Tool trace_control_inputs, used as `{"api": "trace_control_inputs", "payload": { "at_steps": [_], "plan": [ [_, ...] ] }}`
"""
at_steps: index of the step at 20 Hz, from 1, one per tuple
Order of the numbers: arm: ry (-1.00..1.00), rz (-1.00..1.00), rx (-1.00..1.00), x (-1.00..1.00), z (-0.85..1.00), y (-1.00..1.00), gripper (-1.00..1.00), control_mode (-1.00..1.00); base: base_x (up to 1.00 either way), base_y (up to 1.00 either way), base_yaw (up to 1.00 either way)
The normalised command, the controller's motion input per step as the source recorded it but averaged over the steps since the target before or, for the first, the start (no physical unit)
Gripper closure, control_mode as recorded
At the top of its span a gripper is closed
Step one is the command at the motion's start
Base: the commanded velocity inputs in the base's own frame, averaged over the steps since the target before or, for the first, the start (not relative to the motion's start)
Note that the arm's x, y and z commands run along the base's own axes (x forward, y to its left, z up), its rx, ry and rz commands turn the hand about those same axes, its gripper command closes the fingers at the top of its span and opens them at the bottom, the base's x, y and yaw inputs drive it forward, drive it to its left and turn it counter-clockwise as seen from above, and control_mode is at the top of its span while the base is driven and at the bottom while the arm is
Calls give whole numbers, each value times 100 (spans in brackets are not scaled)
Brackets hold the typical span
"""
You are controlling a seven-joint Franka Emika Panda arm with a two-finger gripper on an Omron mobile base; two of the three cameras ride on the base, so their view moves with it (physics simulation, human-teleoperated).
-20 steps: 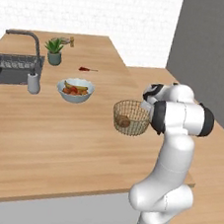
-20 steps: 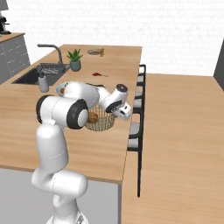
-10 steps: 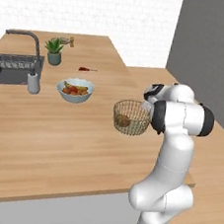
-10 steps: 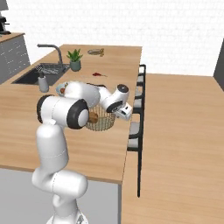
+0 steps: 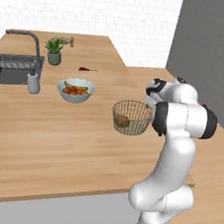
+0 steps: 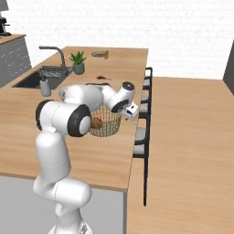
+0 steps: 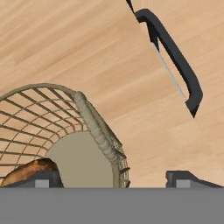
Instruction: Open the cabinet, pick up the bread from the cabinet and place it in the basket. Then move the basket to the dining counter.
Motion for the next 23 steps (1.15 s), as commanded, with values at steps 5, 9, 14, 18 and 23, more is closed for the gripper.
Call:
{"api": "trace_control_inputs", "payload": {
  "at_steps": [5,9,14,18,23],
  "plan": [
    [0,0,-8,-34,88,22,-100,-100,0,0,0],
    [0,0,-15,-100,54,23,-100,-100,0,0,0],
    [0,0,-12,-100,45,18,-100,-100,0,0,0],
    [0,0,-12,-100,53,23,-100,-100,0,0,0],
    [0,0,-9,-98,56,22,-100,-100,0,0,0]
  ]
}}
